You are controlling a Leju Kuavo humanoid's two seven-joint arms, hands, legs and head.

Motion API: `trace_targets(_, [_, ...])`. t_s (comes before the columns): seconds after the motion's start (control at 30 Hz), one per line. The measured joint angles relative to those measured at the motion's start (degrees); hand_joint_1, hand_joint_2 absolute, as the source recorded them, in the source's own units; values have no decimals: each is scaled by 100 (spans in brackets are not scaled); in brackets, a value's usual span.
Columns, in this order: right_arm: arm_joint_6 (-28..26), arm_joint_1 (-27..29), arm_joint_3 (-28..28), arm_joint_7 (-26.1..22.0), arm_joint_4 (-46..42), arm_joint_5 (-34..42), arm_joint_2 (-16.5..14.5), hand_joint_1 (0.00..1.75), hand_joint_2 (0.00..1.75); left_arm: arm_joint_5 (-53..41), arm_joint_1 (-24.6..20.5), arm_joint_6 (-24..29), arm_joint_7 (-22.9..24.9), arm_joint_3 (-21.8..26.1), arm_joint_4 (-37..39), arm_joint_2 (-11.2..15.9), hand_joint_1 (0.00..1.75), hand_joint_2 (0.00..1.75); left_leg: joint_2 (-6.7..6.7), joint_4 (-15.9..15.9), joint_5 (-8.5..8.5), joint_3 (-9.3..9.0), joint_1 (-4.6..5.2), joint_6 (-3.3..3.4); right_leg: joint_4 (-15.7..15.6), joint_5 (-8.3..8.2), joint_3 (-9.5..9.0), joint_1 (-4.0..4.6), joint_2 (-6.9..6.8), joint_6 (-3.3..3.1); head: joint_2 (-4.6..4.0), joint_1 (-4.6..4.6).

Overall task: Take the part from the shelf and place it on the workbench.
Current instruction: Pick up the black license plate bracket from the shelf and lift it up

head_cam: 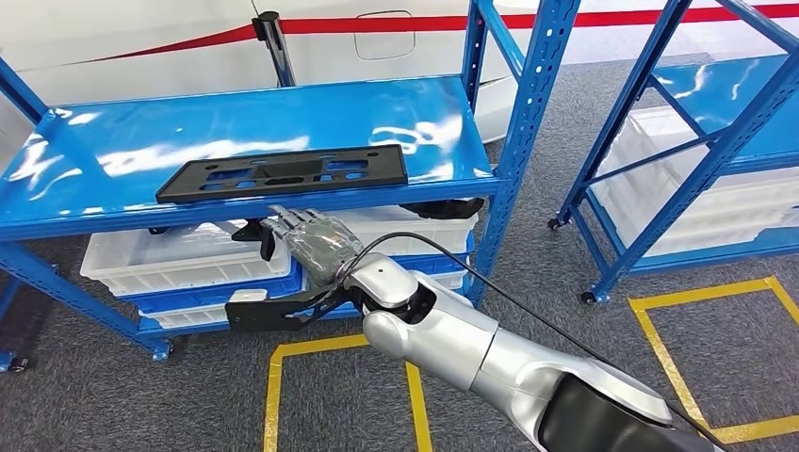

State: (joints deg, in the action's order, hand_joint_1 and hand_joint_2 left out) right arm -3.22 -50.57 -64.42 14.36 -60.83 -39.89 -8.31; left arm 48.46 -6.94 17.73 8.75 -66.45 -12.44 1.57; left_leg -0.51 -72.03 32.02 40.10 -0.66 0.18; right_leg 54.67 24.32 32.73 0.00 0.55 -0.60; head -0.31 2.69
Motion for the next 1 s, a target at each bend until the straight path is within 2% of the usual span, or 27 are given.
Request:
trace_targets(0.03, [-3,3,-1,1,0,-24,-4,0,175,-1,0,0,-1,0,0,0,0,0,1,17,-105,43,-7,-13,2,23,-26,-1,3,5,0,2])
trace_targets(0.07, [-6,4,-2,1,0,-54,-10,0,175,-1,0,0,0,0,0,1,0,0,4,266,-307,-31,-13,-23,3,50,-62,-3,8,14,0,3])
trace_targets(0.13, [-11,-3,-4,2,0,-90,-27,0,175,-3,-2,-1,1,0,0,1,0,0,12,1109,-761,-381,-18,-18,12,114,-135,8,19,55,0,10])
trace_targets(0.17, [-14,-9,-4,3,0,-99,-35,0,175,-4,-4,-1,1,0,0,1,0,0,14,1427,-884,-524,-13,7,19,142,-155,21,27,80,0,22])
trace_targets(0.2, [-16,-13,-5,3,0,-102,-44,0,175,-4,-4,-2,2,0,0,-1,0,0,13,1611,-931,-607,-5,37,24,164,-164,34,32,104,0,34])
trace_targets(0.3, [-19,-21,-5,2,-1,-107,-66,0,175,-8,-4,-4,5,-1,0,-4,0,0,1,1678,-901,-653,8,145,32,218,-180,36,33,172,0,57])
trace_targets(0.37, [-19,-30,-5,2,-2,-108,-81,0,175,-21,-6,-6,5,-1,1,-5,0,0,2,1697,-881,-700,-11,217,306,380,-77,21,17,237,0,55])
trace_targets(0.4, [-19,-32,-6,2,-2,-110,-85,0,175,-27,-6,-6,5,-1,1,-7,0,0,5,1701,-866,-723,-19,246,634,528,80,10,9,265,0,52])
trace_targets(0.47, [-19,-26,-7,2,1,-111,-86,0,175,-31,-5,-6,5,-1,2,-7,0,0,8,1701,-830,-758,-21,281,1473,821,548,-10,3,304,0,51])
trace_targets(0.5, [-19,-20,-8,2,2,-111,-86,0,175,-31,-2,-6,5,-1,2,-7,0,0,5,1700,-811,-777,-22,287,1753,861,738,-22,1,316,0,50])
trace_targets(0.53, [-19,-17,-9,0,2,-111,-86,0,175,-31,0,-6,5,-1,2,-7,0,0,-2,1700,-790,-802,-24,286,1807,784,821,-33,-2,324,0,50])
trace_targets(0.57, [-19,-17,-9,-2,2,-112,-87,0,175,-31,1,-6,5,-1,2,-8,0,0,-10,1700,-765,-838,-28,277,1607,595,775,-45,-5,327,0,50])
trace_targets(0.63, [-19,-23,-10,-6,2,-117,-93,0,175,-33,-2,-7,5,-1,2,-8,0,0,-28,1699,-703,-918,-28,237,780,129,433,-58,-15,321,0,49])
trace_targets(0.67, [-19,-30,-10,-7,2,-120,-101,0,175,-34,-4,-7,5,-1,2,-8,0,0,-35,1696,-673,-939,-21,207,417,-15,279,-51,-17,306,0,48])
trace_targets(0.7, [-19,-35,-11,-7,2,-124,-108,0,175,-33,-4,-7,6,-1,2,-8,0,0,-39,1698,-653,-947,-13,174,196,-75,189,-42,-16,285,0,46])
trace_targets(0.8, [-19,-45,-12,-7,2,-128,-124,0,175,-32,-6,-6,6,-2,2,-7,0,0,-36,1739,-621,-952,-19,68,77,-50,154,-26,-3,185,1,44])
trace_targets(0.87, [-20,-58,-11,-11,1,-140,-144,0,175,-33,-11,-5,5,-2,2,-5,0,0,-17,1532,-496,-864,-31,7,34,-41,101,-49,-2,109,1,54])
trace_targets(0.9, [-20,-65,-11,-15,1,-148,-157,0,175,-33,-13,-5,5,-2,2,-4,0,0,-8,1241,-365,-717,-36,-17,17,-31,69,-61,-3,76,1,62])
trace_targets(0.97, [-19,-58,-14,-19,7,-178,-166,0,175,-33,-16,-6,5,-2,2,-4,0,0,-2,416,-89,-250,-36,-47,16,13,30,-46,-4,32,0,71])
trace_targets(1.0, [-19,-43,-18,-19,15,-205,-167,0,175,-33,-16,-6,5,-2,2,-4,0,0,-1,105,-38,-40,-36,-56,17,38,5,-36,-2,21,0,71])
